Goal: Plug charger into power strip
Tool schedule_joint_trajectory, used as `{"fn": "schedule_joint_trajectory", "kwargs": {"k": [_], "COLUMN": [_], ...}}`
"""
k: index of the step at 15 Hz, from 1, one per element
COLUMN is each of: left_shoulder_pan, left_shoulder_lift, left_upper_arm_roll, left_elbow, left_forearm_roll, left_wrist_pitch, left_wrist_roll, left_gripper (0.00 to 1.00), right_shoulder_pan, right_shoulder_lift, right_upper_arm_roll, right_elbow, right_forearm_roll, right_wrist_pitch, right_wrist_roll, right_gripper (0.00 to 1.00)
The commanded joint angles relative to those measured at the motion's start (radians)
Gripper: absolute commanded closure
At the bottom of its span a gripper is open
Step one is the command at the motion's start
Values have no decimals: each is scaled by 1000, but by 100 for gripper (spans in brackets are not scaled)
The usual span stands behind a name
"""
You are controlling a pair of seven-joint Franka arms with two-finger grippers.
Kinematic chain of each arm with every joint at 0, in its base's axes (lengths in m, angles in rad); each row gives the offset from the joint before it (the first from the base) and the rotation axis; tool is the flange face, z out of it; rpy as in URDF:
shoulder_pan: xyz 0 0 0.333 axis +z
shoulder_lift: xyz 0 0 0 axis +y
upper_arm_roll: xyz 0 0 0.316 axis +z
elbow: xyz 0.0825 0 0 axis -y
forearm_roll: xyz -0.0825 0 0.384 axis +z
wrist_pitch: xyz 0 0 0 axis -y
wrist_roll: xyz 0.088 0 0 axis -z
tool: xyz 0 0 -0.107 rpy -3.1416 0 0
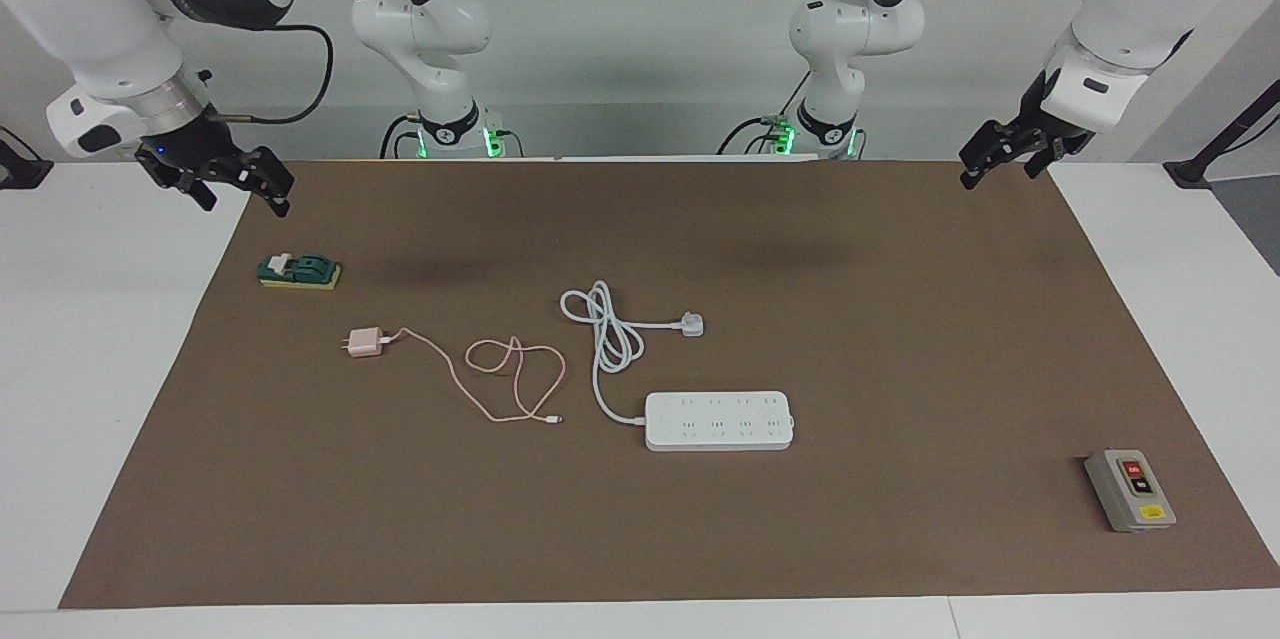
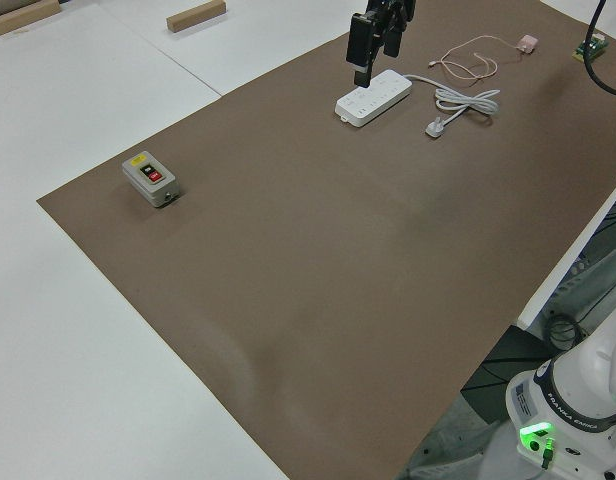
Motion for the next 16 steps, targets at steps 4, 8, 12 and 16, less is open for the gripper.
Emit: {"fn": "schedule_joint_trajectory", "kwargs": {"k": [4,8,12,16], "left_shoulder_pan": [5,5,-4,-15], "left_shoulder_lift": [-31,-34,-37,-37], "left_upper_arm_roll": [-2,-1,-4,-7], "left_elbow": [-32,-29,-32,-32], "left_forearm_roll": [3,3,3,3], "left_wrist_pitch": [-2,-2,0,0], "left_wrist_roll": [-10,-10,-4,-4], "left_gripper": [0,0,0,0], "right_shoulder_pan": [-126,-152,-169,-179], "right_shoulder_lift": [156,250,379,456], "right_upper_arm_roll": [4,1,-3,-5], "right_elbow": [-20,-33,-28,-31], "right_forearm_roll": [250,417,565,686], "right_wrist_pitch": [66,102,128,135], "right_wrist_roll": [300,466,558,617], "right_gripper": [0,0,0,0]}}
